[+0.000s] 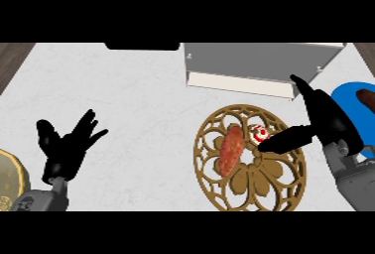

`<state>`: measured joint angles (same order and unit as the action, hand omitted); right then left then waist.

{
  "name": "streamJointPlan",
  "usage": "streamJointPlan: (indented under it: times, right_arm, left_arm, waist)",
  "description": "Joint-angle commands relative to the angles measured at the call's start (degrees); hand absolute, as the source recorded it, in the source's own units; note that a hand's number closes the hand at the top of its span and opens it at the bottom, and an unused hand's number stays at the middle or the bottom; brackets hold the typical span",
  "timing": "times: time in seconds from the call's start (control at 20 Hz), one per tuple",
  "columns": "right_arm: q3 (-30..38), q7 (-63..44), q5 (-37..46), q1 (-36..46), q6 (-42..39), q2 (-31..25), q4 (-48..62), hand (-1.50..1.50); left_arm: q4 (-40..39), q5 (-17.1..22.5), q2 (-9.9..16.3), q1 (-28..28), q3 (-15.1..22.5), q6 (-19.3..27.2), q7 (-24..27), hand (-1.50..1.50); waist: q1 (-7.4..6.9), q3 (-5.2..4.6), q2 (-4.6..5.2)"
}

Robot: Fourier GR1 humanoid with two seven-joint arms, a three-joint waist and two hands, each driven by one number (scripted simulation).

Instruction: Pick the cupcake from the placemat and place it in the tiered shelf

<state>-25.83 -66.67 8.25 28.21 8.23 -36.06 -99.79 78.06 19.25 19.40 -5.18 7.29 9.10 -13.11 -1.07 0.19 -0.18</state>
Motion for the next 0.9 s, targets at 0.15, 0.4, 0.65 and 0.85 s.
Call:
streamJointPlan:
  times: [0.15,0.4,0.65,0.85]
  right_arm:
    - [-2.3,-13.4,5.9,2.3,-1.4,3.5,1.0,-1.5]
    - [-3.6,-12.7,10.1,-0.8,-0.3,7.1,0.9,-1.5]
    - [-2.4,-9.3,12.7,0.5,-1.1,10.4,9.2,-1.5]
    - [-3.5,-11.7,16.5,0.2,-2.2,12.8,10.0,-1.5]
  left_arm:
    - [-0.8,0.5,1.6,3.6,-1.1,-2.5,-1.3,0.0]
    - [-0.4,-1.9,-1.2,5.2,0.1,0.2,0.6,0.0]
    - [1.5,-2.0,-1.2,1.5,-0.1,1.5,-4.1,0.0]
    - [-0.7,-1.7,-1.5,3.5,-1.0,-1.0,0.0,0.0]
  waist:
    - [0.58,-0.28,0.02]
    - [0.93,-0.25,0.05]
    - [0.59,-0.2,0.21]
    - [0.72,-0.27,0.19]
